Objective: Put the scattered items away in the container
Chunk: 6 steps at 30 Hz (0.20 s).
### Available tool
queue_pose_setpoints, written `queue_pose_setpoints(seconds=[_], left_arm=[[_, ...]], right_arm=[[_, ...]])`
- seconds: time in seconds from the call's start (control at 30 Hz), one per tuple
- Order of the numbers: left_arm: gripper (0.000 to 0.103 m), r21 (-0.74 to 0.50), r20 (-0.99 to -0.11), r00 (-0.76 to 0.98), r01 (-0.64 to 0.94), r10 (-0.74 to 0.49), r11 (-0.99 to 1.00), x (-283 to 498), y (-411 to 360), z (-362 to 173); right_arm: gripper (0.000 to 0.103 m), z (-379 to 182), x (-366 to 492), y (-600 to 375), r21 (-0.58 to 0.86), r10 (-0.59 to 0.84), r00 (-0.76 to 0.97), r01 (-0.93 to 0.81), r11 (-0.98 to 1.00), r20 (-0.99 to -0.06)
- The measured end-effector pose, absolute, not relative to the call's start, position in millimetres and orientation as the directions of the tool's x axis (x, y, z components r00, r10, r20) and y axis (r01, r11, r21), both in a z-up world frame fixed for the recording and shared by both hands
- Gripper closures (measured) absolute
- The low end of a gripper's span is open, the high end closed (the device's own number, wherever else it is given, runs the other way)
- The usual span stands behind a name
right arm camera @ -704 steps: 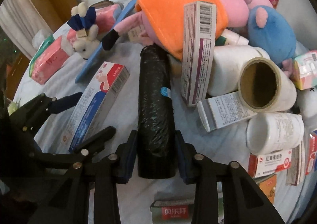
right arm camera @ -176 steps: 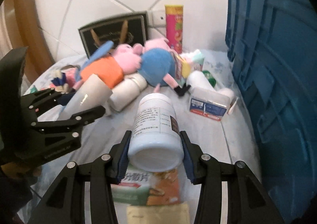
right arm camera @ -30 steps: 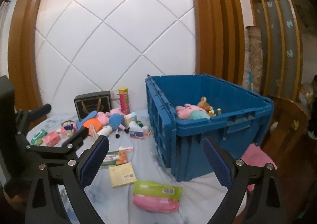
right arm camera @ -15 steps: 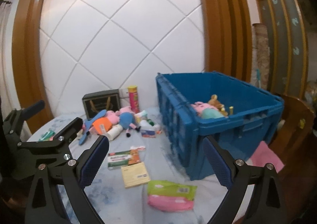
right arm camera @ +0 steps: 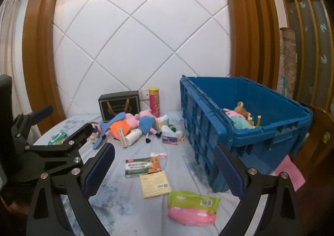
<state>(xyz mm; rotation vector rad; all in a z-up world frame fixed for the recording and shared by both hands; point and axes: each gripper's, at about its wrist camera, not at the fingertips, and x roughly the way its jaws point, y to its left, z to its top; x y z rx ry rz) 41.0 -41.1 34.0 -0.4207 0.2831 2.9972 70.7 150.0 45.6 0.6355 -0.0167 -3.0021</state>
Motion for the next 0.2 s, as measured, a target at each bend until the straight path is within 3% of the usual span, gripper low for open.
queue_pose_setpoints(seconds=[0.2], left_arm=[[0.0, 0.138, -0.278, -0.96, -0.084, 0.043, -0.987, 37.6, -49.4, 31.5]], right_arm=[[0.007, 45.0, 69.0, 152.3, 0.026, -0.074, -0.908, 0.069, -0.997, -0.412]])
